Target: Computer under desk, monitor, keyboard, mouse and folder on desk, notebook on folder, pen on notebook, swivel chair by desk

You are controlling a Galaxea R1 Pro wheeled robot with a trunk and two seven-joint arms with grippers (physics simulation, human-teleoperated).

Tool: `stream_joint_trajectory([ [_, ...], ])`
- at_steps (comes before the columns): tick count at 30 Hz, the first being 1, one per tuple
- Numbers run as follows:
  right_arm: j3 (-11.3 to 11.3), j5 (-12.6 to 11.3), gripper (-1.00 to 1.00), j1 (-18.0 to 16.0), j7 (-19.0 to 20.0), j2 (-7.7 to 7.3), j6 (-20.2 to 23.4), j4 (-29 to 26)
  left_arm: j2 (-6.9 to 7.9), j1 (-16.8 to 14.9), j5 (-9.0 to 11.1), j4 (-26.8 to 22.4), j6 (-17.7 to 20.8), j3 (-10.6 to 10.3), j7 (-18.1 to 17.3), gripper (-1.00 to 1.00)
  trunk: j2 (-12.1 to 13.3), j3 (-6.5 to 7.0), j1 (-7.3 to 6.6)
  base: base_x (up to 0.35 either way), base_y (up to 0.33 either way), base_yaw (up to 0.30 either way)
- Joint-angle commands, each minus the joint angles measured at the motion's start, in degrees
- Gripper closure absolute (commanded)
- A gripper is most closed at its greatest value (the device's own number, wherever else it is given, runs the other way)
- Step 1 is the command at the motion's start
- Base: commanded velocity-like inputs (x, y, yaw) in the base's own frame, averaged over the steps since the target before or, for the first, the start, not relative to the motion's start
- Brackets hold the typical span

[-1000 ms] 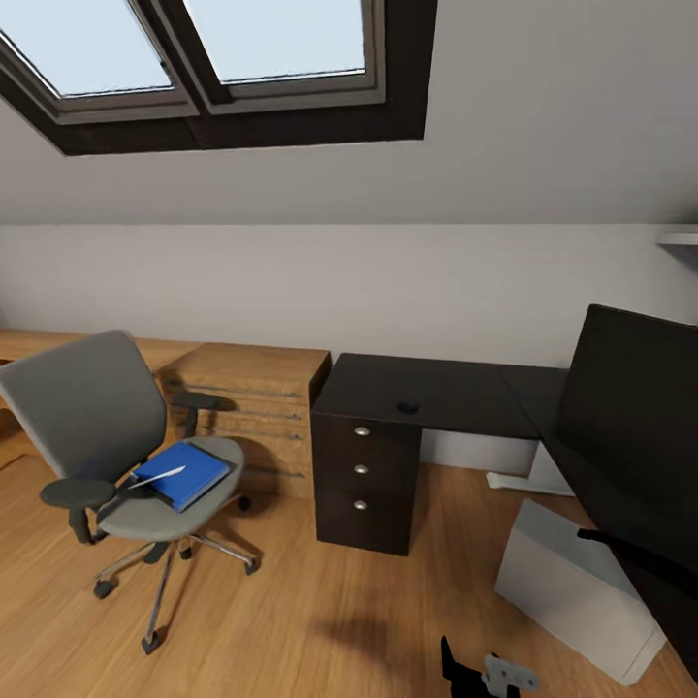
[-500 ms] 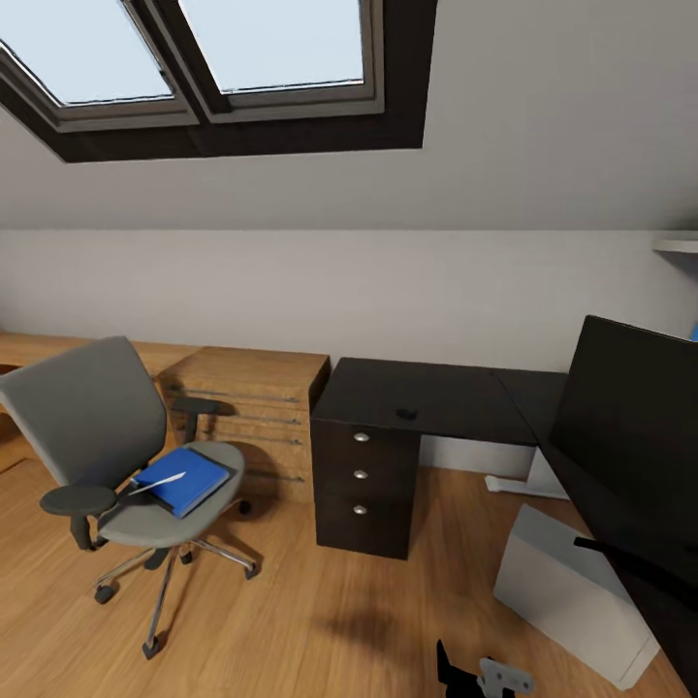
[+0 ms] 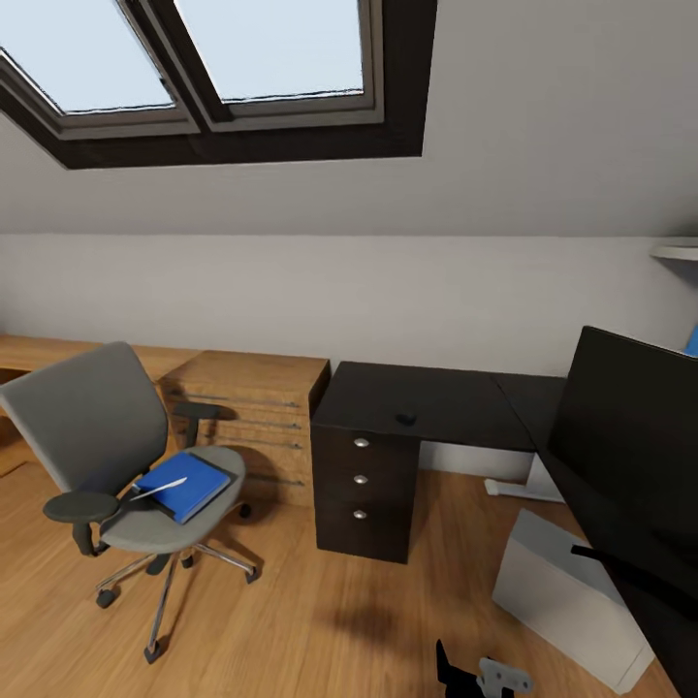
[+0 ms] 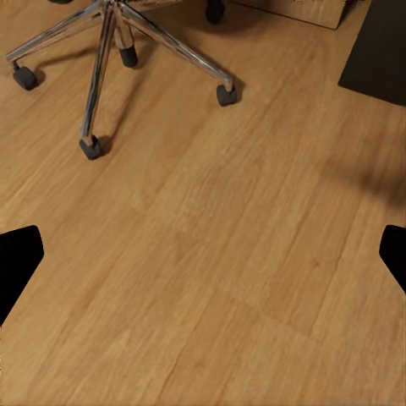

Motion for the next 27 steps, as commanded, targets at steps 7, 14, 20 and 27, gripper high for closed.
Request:
stream_joint_trajectory([
  [7,0.0,-0.2,-1.0,0.0,0.6,0.13,-0.5,-0.3,-0.01,0.0,0.5,-0.1,-0.3,-0.2,0.2,-1.0,2.8,1.21,-1.54,0.0,0.0,0.0],
  [14,0.5,0.8,-1.0,-0.2,0.3,1.4,1.6,-5.8,-0.05,0.0,0.6,-0.1,-0.3,-0.2,0.3,-1.0,5.6,2.47,-3.08,0.0,0.0,0.0],
  [20,0.8,1.2,-1.0,-0.3,-6.5,2.28,19.0,-24.6,-0.05,0.0,0.6,-1.7,-0.4,-0.1,0.4,-1.0,8.0,3.55,-4.4,0.0,0.0,0.0],
  [27,2.7,2.0,-1.0,-0.3,-12.5,2.74,53.1,-52.2,-0.05,0.0,0.5,-4.4,-0.4,0.0,0.4,-1.0,10.8,4.8,-5.93,0.0,0.0,0.0],
])
